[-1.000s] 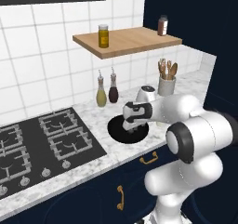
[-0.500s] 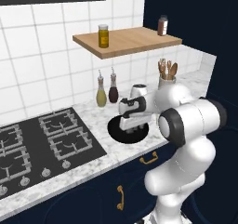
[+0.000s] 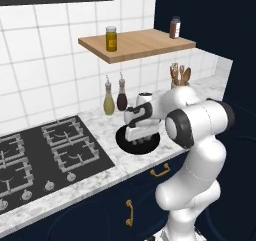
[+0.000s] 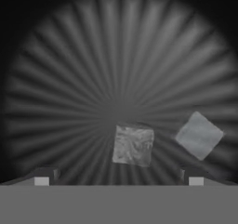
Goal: Grab a lemon wedge from the fridge and one ice cube from the ice bowl, and put them in the glass of lemonade.
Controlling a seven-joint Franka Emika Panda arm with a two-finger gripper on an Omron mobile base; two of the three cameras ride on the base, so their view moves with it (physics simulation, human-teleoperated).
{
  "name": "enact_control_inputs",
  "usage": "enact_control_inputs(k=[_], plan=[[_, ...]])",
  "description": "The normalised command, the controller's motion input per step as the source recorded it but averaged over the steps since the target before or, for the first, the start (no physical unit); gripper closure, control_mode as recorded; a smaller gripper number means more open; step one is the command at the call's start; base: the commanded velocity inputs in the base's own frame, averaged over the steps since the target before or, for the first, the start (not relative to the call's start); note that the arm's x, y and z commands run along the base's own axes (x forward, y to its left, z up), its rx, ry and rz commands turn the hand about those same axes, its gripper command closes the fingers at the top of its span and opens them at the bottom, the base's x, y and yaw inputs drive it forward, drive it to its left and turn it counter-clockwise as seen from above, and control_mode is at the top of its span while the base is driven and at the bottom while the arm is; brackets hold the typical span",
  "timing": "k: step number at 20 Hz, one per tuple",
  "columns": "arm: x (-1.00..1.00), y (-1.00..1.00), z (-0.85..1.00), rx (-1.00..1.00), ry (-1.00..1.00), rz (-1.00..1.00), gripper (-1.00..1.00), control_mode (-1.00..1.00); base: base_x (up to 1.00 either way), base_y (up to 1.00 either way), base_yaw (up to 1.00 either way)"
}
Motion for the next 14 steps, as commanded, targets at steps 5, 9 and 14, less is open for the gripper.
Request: enact_control_inputs(k=[5, 9, 14], plan=[[0.12, 0.04, -0.25, 0.00, -0.02, -0.01, -1.00, -1.00, 0.00, 0.00, 0.00], [0.01, 0.03, -0.13, 0.00, -0.03, -0.02, -1.00, -1.00, 0.00, 0.00, 0.00], [0.07, 0.06, 0.00, 0.00, 0.00, -0.01, -1.00, -1.00, 0.00, 0.00, 0.00]])
